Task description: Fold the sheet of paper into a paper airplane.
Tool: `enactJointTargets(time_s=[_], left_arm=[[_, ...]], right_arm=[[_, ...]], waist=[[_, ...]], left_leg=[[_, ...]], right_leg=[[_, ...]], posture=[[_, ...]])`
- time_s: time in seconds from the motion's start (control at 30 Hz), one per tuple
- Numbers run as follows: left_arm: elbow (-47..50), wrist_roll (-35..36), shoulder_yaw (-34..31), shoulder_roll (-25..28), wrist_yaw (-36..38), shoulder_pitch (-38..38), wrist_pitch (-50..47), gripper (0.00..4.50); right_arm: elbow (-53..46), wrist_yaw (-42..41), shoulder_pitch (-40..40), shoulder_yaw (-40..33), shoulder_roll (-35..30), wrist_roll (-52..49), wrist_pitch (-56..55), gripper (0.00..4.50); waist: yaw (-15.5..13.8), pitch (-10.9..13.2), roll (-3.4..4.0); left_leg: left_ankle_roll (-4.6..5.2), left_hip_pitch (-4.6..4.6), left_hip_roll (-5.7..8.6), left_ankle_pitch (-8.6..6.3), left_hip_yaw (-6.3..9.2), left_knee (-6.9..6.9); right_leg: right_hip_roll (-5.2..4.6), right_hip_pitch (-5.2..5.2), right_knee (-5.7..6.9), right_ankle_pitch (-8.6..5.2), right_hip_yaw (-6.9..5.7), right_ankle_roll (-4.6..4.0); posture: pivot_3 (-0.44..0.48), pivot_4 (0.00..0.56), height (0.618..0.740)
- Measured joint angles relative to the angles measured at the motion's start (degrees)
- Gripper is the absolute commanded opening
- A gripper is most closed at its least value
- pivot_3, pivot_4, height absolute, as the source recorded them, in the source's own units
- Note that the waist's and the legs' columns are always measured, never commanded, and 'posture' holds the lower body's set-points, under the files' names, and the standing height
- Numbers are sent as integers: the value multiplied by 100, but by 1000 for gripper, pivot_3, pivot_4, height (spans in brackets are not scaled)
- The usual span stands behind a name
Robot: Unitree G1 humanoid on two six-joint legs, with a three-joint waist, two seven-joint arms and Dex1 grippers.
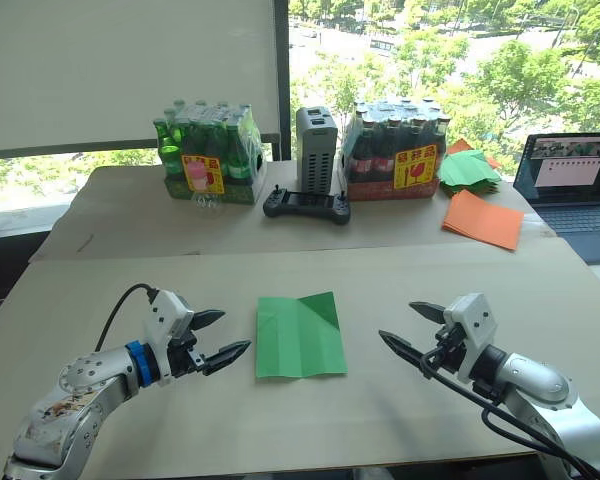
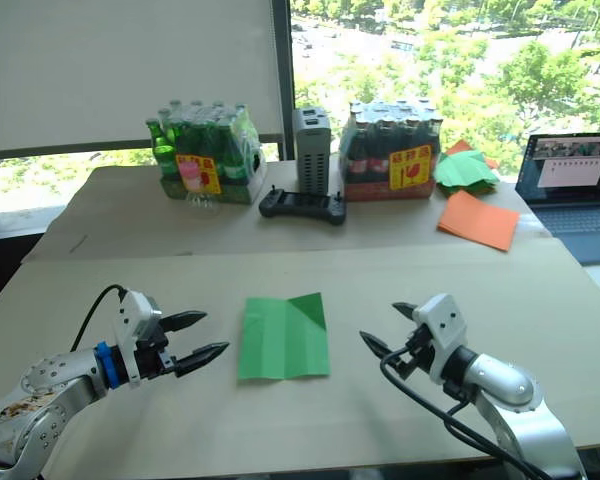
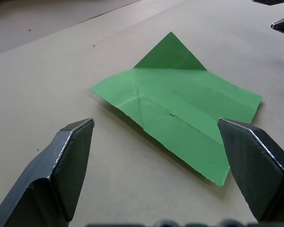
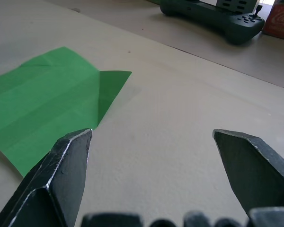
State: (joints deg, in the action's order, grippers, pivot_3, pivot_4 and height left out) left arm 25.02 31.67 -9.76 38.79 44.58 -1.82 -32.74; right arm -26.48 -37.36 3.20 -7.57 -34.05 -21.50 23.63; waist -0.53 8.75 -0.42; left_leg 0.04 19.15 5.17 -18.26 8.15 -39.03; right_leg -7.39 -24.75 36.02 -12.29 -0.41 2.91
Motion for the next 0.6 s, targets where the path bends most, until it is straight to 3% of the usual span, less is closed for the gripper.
enactJointTargets(time_s=[0.23,0.27,0.3,0.43,0.6], left_arm=[[-1,2,200,-3,-5,153,-47,4434],[-4,1,229,-3,-1,187,-59,3912],[-13,1,273,-3,14,245,-61,3782],[-114,-6,504,-10,191,467,-38,2336],[-768,-591,1397,-181,508,1076,402,665]], right_arm=[[0,36,-3,9,2,5,0,4500],[0,41,-3,12,3,7,0,4500],[0,47,-4,18,6,10,0,4500],[1,70,-24,58,48,35,0,4500],[78,86,-153,179,72,101,-2,4500]], waist=[[-2,0,0],[-3,0,0],[-2,0,0],[-2,0,0],[-10,0,0]], left_leg=[[0,0,0,0,-1,-1],[0,0,0,0,-1,-1],[0,0,0,0,-1,-1],[0,0,0,0,-3,-4],[1,2,2,1,-10,-13]], right_leg=[[0,0,1,1,0,0],[0,0,1,1,0,0],[0,0,1,1,0,0],[0,0,3,2,1,0],[1,1,3,12,3,0]], posture=[[0,150,724],[0,150,724],[0,150,724],[0,150,724],[0,150,724]])
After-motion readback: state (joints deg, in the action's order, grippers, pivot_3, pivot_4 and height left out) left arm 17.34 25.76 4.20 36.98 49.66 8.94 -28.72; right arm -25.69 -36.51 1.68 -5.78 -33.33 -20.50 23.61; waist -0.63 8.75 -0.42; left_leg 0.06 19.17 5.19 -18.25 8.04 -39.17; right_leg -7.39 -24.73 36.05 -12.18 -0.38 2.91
